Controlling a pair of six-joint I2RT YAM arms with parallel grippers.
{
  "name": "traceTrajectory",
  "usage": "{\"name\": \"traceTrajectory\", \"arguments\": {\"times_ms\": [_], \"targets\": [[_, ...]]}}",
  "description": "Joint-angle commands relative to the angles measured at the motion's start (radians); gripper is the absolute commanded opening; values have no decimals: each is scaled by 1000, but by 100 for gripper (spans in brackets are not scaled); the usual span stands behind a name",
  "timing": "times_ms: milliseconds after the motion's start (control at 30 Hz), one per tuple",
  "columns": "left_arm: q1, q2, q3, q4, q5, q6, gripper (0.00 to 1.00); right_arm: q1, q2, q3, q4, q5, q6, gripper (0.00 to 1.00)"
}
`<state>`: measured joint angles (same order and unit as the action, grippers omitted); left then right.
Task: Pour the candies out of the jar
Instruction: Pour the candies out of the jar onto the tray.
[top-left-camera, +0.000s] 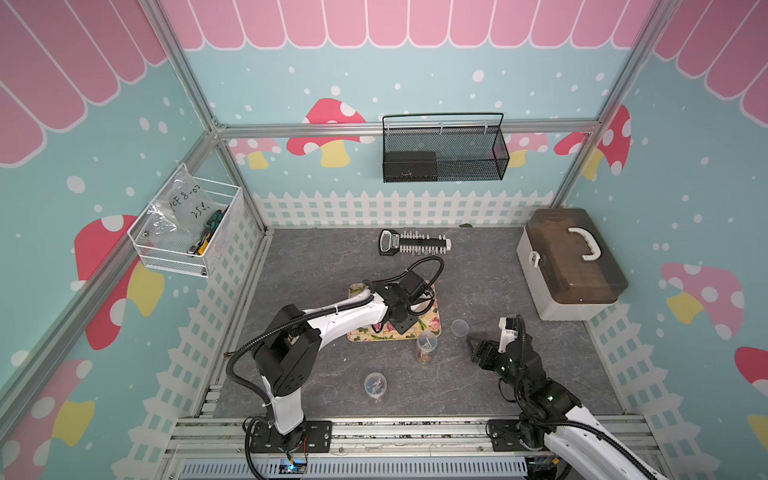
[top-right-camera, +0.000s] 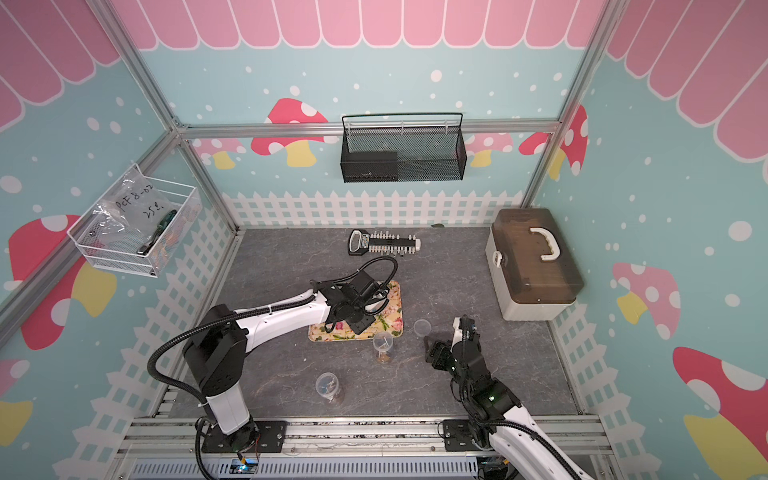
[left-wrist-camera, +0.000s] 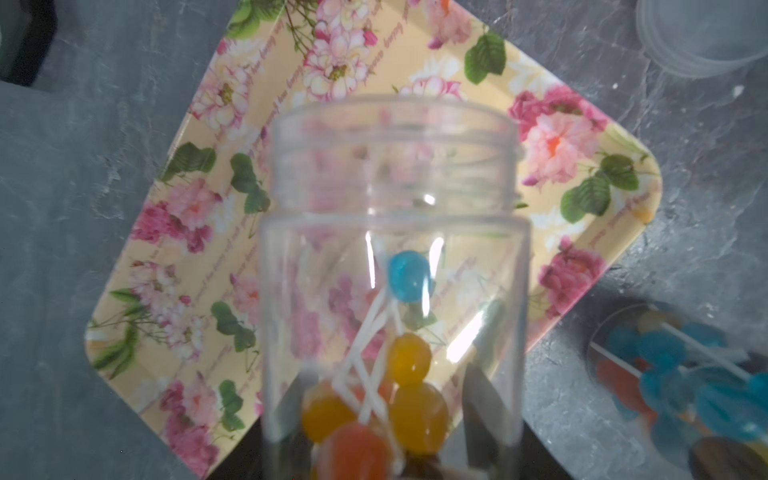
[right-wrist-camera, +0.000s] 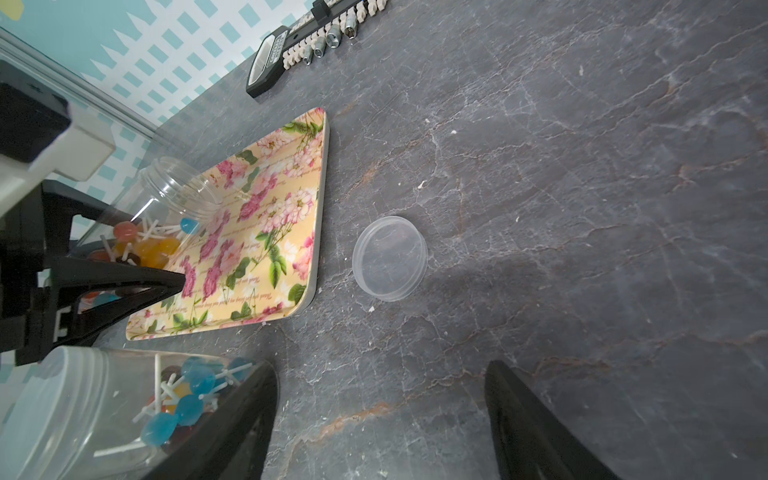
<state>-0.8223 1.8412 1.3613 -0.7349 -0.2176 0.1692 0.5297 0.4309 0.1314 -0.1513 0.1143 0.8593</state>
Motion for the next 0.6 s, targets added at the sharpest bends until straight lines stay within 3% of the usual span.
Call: {"name": "traceTrajectory", "arguments": {"times_ms": [0, 567], "targets": [[-18, 33, 58, -121, -198, 97, 52, -4, -38, -5, -50, -1, 24, 77], [-68, 136, 99, -192, -501, 369, 53, -5, -83, -32, -75, -31, 35, 77]]}}
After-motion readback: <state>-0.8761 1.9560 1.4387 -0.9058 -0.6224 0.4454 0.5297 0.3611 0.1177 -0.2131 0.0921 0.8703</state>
